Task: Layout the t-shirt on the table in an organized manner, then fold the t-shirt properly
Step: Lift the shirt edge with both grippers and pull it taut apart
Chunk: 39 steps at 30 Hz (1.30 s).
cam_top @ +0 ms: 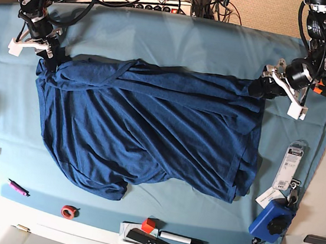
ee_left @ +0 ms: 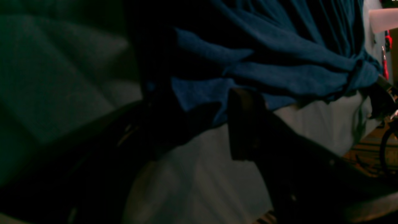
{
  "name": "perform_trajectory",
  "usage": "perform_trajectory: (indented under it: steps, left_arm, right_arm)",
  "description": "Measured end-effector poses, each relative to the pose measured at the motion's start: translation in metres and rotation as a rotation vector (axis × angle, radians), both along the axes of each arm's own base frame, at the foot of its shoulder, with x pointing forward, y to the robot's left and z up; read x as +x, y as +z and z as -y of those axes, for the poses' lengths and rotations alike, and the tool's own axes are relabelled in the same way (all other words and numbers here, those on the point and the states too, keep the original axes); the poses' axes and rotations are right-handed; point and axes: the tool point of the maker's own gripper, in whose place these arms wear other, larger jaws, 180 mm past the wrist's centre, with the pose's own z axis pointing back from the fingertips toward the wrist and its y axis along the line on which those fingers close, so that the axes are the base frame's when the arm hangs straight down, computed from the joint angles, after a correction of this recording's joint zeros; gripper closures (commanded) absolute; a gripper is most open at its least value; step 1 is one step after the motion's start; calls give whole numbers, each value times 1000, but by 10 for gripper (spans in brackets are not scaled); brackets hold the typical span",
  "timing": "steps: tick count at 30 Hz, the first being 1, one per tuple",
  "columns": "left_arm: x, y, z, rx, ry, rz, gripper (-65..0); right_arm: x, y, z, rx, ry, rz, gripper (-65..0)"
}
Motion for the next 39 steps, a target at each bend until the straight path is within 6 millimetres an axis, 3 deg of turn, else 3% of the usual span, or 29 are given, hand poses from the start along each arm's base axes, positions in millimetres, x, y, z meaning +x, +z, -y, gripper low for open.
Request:
perform_trajectory:
  steps: [4,8,12,16,21,28,31,39]
  left_arm:
    - [-1,-1,16,-25,-24,-1,-317]
    - [-5,-4,48,-45,-111,3,-315]
    - [-4,-5,61,-28,-149,18,-291]
    - [-1,-5,58,-9,-150,23,-242]
    - [4,-8,41,40,-124,15,0]
    - [4,-7,27,79,-136,24,0]
    - [3,-7,21,98,-145,16,0]
    - [-13,-8,17,95,-216,-7,0]
  right_arm:
    - [0,0,0,0,0,0,0]
    - [0,0,0,2,0,2,0]
    - [0,0,0,1,0,2,0]
    - [0,0,-1,2,3,0,0]
    - [0,0,-1,2,6,-2,0]
    - [0,1,3,-65,169,-92,0]
    - [-1,7,14,-99,179,-105,0]
    - [-7,12,18,-92,225,-121,0]
